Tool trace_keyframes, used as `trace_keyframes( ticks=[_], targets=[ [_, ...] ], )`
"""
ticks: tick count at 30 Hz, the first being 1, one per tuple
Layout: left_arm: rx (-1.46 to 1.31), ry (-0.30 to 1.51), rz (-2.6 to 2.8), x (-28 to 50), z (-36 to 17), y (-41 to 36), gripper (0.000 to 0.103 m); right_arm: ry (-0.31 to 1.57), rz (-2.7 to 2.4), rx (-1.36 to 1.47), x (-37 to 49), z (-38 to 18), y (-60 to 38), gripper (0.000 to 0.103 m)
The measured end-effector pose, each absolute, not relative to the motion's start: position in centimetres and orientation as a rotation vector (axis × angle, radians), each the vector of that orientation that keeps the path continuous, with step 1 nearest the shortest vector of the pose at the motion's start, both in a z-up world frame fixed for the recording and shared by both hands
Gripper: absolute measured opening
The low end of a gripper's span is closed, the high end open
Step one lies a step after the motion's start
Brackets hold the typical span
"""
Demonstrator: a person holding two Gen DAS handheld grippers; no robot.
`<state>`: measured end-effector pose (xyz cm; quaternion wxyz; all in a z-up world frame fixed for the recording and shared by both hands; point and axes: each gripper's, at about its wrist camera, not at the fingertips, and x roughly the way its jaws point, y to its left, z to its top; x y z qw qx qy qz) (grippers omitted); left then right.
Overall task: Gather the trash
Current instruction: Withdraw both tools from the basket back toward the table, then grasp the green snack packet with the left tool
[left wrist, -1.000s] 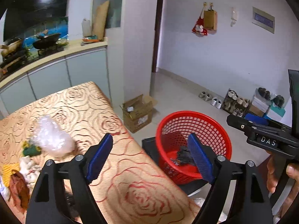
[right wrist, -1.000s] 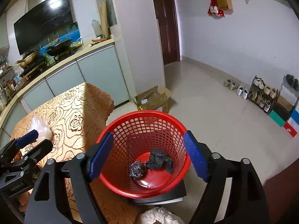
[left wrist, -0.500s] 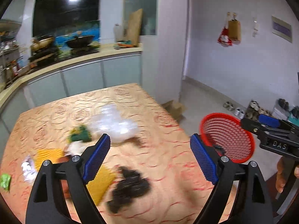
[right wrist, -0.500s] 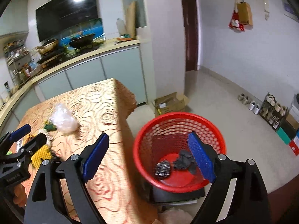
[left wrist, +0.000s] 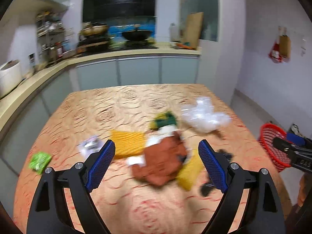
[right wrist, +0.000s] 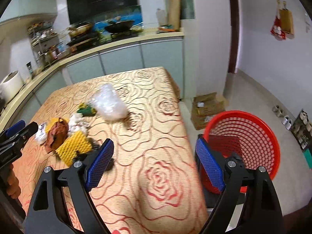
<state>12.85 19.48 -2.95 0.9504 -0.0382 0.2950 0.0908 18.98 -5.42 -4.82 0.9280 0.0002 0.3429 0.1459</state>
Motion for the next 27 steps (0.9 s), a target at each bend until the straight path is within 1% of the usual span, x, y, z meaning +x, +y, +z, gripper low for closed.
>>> trace_keyframes(
  ticks=[9, 14, 19, 22, 27],
  targets=[
    [-0.120, 0.616, 0.418, 10.5, -3.9, 28.3, 0.084, 0.714, 0.333, -0.025, 19.1, -5.0, -3.4, 0.084],
    [-0.123, 0.655, 0.536, 9.5, -4.9, 33.6, 0.084, 0.727, 0.330, -0.028, 19.6, -5.4, -3.0, 0.084],
    [-0.190, 0.688, 0.596, 8.6, -6.0, 39.0, 0.084, 0.737, 0.329, -0.032, 19.9, -5.7, -2.5, 0.084],
    [-0.219, 0.704, 0.571, 8.6, -6.5, 40.4, 0.084, 0.744, 0.330, -0.030, 20.1, -5.9, -2.1, 0.084],
    [-0.145, 0.767, 0.531, 10.3, -7.8, 40.5, 0.084, 0.748, 0.337, -0.040, 20.4, -6.0, -1.3, 0.084]
  ],
)
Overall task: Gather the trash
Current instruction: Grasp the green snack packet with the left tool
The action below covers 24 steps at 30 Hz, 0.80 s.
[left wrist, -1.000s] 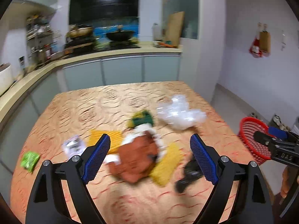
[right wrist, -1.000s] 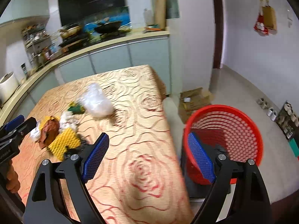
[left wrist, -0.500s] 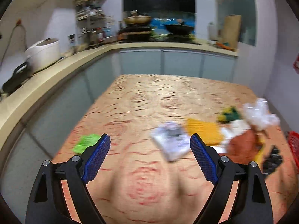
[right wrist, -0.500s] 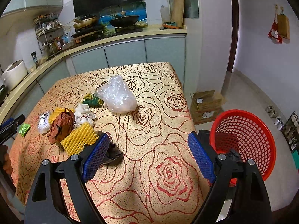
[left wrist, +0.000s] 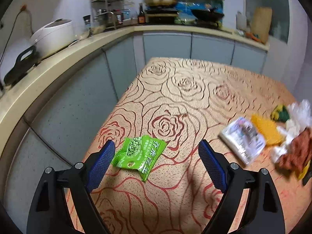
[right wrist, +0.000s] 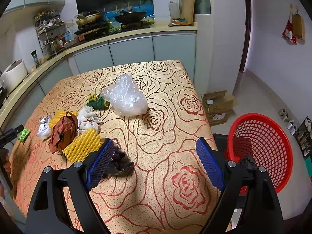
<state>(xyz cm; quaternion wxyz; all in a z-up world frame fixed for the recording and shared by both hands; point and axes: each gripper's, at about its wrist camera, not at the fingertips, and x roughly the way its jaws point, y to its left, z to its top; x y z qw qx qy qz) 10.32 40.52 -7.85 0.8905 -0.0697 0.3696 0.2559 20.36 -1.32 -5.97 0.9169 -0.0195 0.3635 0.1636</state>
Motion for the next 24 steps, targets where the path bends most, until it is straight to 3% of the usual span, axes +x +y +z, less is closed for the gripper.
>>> trace_keyframes(
  ticks=[6, 8, 16, 24],
  targets=[
    [-0.166, 0.811, 0.510, 10.9, -9.2, 41.9, 0.081, 0.753, 0.323, -0.041, 20.7, -6.1, -1.2, 0.084],
    [-0.175, 0.827, 0.496, 11.1, -9.6, 42.2, 0.070, 0.758, 0.314, -0.039, 20.8, -6.3, -1.3, 0.084],
    [-0.196, 0.860, 0.459, 12.0, -10.6, 43.2, 0.044, 0.771, 0.297, -0.038, 21.0, -6.7, -1.5, 0.083],
    [-0.120, 0.874, 0.437, 12.6, -10.7, 41.8, 0.026, 0.781, 0.298, -0.032, 20.9, -7.1, -1.6, 0.084]
  ],
)
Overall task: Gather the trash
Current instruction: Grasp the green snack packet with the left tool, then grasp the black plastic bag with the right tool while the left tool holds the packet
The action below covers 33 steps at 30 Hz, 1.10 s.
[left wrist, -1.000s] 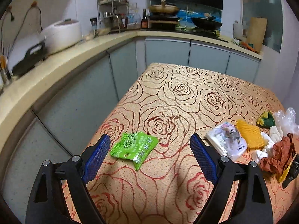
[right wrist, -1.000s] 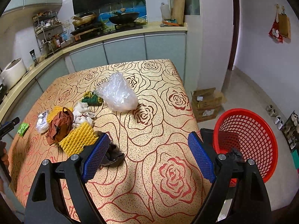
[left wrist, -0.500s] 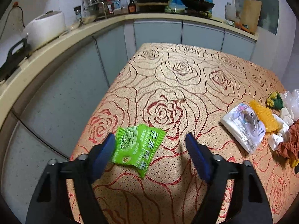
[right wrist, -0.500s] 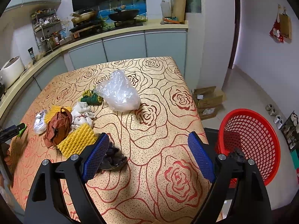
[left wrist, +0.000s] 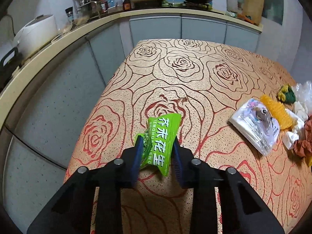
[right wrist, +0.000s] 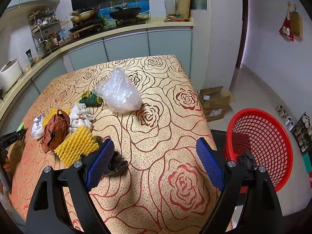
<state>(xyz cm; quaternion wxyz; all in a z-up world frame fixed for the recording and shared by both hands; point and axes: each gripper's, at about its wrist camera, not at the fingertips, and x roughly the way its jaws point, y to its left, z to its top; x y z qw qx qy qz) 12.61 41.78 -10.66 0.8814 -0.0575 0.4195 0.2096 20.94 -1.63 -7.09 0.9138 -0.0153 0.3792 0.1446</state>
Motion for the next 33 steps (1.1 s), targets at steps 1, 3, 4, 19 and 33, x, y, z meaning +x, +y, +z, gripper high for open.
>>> trace_keyframes(
  ticks=[1, 3, 4, 19, 33],
  targets=[
    [-0.113, 0.872, 0.431, 12.7, -10.6, 41.6, 0.023, 0.783, 0.298, -0.031, 20.9, -7.2, -1.7, 0.084],
    [-0.098, 0.871, 0.420, 12.8, -10.6, 41.1, 0.021, 0.787, 0.298, -0.030, 20.9, -7.4, -1.7, 0.084],
    [-0.087, 0.871, 0.415, 12.8, -10.6, 40.8, 0.020, 0.788, 0.297, -0.030, 20.9, -7.4, -1.8, 0.084],
    [-0.041, 0.785, 0.352, 11.9, -7.4, 34.7, 0.018, 0.810, 0.335, -0.013, 20.3, -8.2, -1.7, 0.084],
    [-0.033, 0.718, 0.297, 10.9, -5.0, 30.8, 0.018, 0.853, 0.488, -0.053, 20.3, -9.9, 4.1, 0.083]
  ],
)
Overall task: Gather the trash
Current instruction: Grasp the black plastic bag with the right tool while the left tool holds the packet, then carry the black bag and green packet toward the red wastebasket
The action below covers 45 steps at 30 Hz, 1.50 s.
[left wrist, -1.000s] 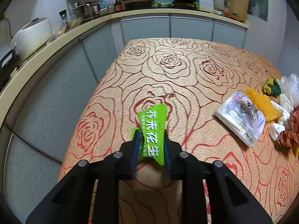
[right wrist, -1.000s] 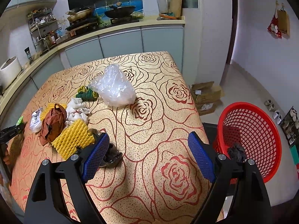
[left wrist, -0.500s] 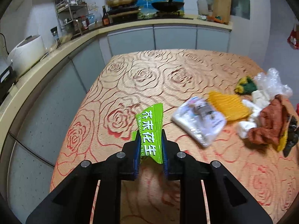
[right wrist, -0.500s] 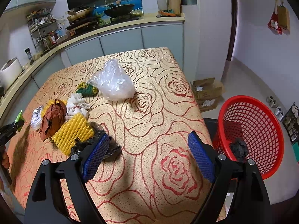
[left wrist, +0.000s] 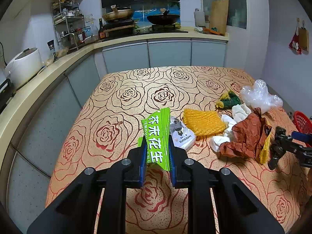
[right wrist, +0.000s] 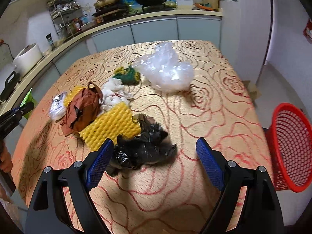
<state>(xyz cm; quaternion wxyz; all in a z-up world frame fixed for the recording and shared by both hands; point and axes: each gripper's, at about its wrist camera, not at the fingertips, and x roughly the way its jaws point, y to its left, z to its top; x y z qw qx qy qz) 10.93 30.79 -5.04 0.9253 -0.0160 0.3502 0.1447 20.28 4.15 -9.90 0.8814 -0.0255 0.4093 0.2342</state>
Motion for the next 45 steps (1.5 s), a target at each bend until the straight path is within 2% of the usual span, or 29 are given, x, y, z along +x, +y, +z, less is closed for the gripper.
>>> trace_keyframes(
  ticks=[6, 12, 14, 17, 30, 45],
  targets=[
    [-0.033, 0.720, 0.289, 10.9, -5.1, 30.3, 0.018, 0.852, 0.531, -0.085, 20.3, -10.1, 5.7, 0.080],
    [-0.041, 0.716, 0.281, 10.8, -5.1, 30.1, 0.018, 0.885, 0.575, -0.080, 20.5, -10.8, 6.5, 0.062],
    [-0.039, 0.716, 0.279, 10.7, -5.1, 30.0, 0.018, 0.892, 0.578, -0.082, 20.5, -10.8, 6.6, 0.049],
    [-0.034, 0.712, 0.276, 10.6, -5.0, 29.9, 0.018, 0.893, 0.580, -0.084, 20.4, -10.8, 6.6, 0.045],
    [-0.019, 0.692, 0.268, 10.5, -4.3, 28.8, 0.018, 0.844, 0.515, -0.068, 20.7, -9.4, 3.7, 0.040],
    [-0.029, 0.601, 0.274, 9.9, -1.4, 26.8, 0.018, 0.668, 0.461, -0.071, 19.4, -4.4, 1.8, 0.040]
  ],
)
